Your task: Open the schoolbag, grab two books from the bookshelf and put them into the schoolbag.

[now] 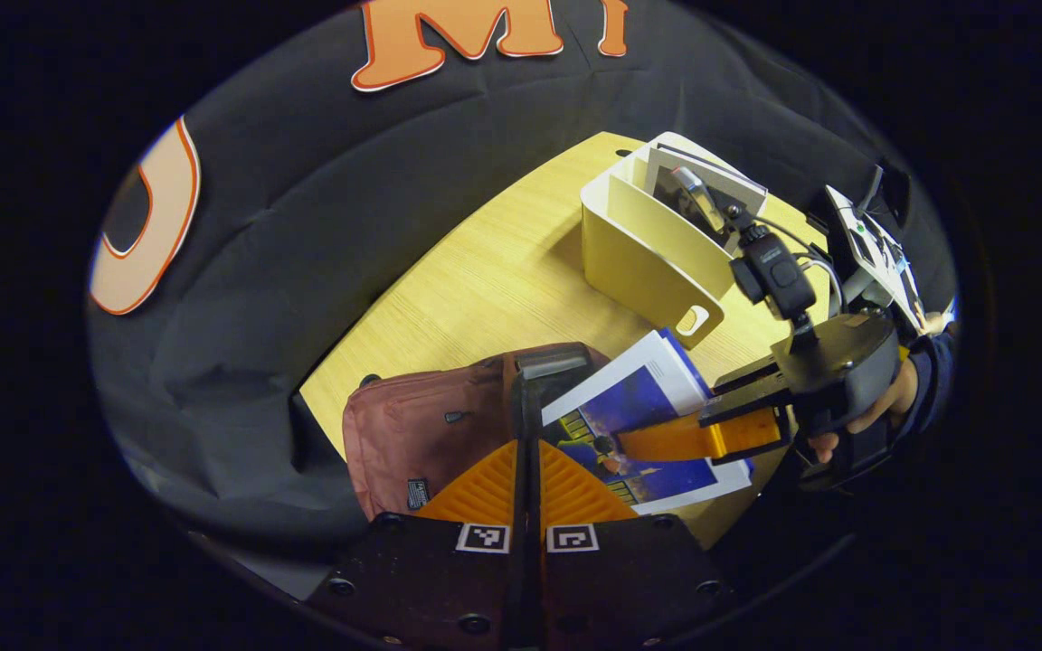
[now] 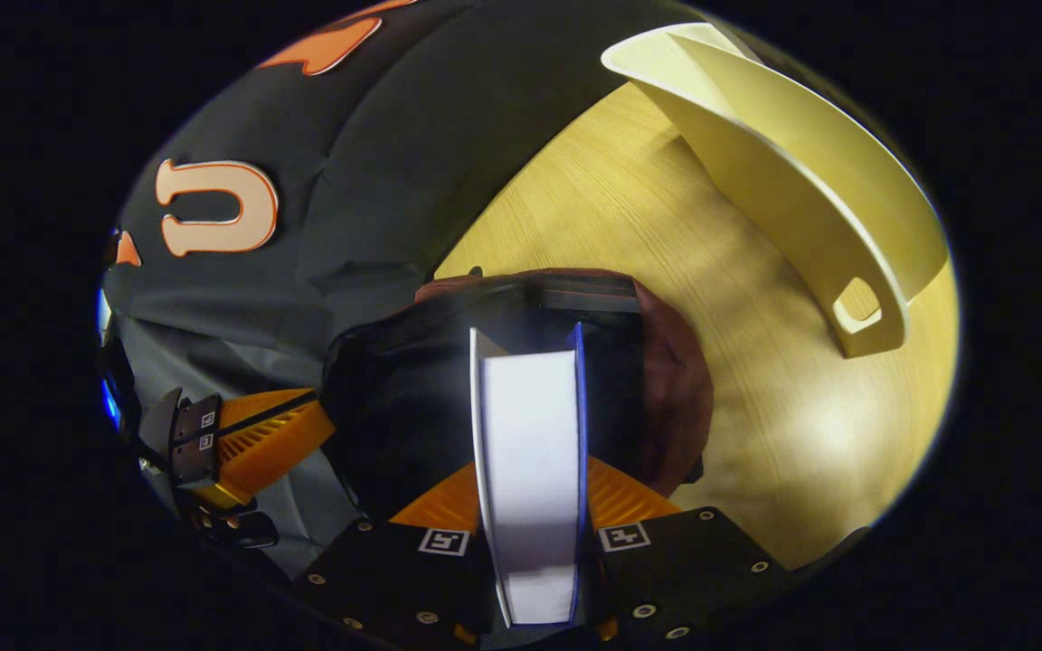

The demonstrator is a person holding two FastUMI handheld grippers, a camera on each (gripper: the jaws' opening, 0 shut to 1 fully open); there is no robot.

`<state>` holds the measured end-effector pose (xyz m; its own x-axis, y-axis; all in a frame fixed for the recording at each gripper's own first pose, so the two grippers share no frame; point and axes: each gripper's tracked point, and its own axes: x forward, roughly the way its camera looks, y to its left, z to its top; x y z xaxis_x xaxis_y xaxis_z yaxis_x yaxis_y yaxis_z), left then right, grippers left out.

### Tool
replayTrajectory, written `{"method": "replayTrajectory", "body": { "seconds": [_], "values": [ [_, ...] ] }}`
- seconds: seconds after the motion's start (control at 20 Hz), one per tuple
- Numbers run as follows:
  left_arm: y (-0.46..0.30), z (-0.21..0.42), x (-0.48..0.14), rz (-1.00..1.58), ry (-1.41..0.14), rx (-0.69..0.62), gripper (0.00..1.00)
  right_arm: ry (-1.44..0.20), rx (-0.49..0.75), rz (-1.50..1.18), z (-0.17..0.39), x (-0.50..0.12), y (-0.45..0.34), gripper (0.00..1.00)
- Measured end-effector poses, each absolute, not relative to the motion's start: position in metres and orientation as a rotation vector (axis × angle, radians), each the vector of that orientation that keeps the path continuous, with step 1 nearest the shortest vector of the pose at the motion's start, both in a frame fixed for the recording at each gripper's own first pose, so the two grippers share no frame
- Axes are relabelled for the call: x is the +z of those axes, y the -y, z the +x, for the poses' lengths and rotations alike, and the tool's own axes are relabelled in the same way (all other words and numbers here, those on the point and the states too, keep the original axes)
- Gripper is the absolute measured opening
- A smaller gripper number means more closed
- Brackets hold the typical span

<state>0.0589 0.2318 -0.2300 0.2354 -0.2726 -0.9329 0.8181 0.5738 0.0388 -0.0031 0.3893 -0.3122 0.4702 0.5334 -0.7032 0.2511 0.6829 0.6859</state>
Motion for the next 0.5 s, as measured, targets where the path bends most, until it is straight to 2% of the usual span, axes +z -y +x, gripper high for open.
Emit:
{"method": "replayTrajectory", "body": {
  "seconds": [0.45, 0.5],
  "values": [
    [-0.225, 0.053, -0.217, 0.575, -1.086, -0.829, 0.01, -0.971, 0.199, 0.952, 0.03, -0.325, -0.406, 0.37],
    [-0.223, 0.052, -0.219, 0.574, -1.097, -0.838, 0.01, -0.974, 0.205, 0.954, 0.031, -0.328, -0.41, 0.27]
  ]
}}
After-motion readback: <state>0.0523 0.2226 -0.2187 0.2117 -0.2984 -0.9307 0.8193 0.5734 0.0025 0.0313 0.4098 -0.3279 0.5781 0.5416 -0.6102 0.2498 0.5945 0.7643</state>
